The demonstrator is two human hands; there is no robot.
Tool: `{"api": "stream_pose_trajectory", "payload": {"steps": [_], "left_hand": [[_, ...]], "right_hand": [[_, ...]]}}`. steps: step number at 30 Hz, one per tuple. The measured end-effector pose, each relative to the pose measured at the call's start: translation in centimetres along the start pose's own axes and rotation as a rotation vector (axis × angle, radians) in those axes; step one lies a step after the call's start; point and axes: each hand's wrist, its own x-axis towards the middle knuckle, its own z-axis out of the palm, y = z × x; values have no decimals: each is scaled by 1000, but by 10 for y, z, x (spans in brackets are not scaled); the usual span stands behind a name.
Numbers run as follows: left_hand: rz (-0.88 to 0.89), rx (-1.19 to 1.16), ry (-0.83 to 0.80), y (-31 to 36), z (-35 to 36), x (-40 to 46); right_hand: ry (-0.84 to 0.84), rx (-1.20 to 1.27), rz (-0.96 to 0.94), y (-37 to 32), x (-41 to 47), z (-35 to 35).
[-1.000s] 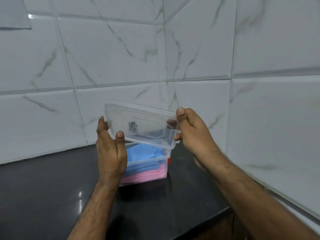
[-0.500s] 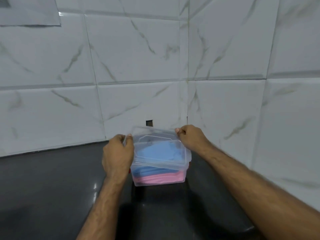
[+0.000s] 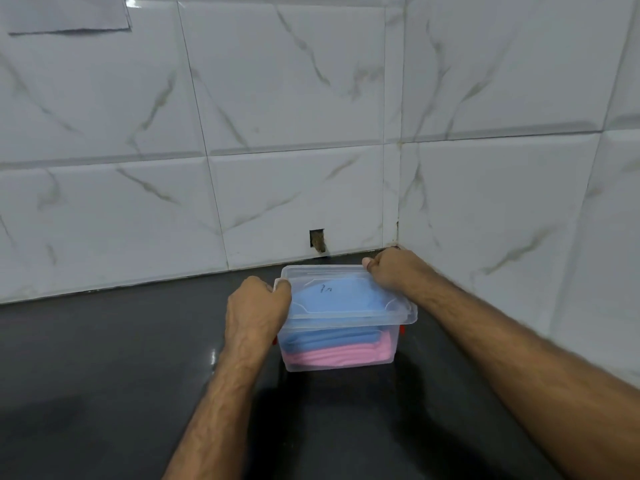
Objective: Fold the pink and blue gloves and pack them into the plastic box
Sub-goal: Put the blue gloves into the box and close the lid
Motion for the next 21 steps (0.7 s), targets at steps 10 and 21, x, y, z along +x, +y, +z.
{"api": "stream_pose_trajectory", "payload": {"steps": [10,21], "left_hand": [[-152,-124,-208,-11,5,14],[-151,4,-205,-9,7,14]], "right_hand": [[-17,-76,-53,-8,4,0],[-117,181,-15,0,8,7]]}}
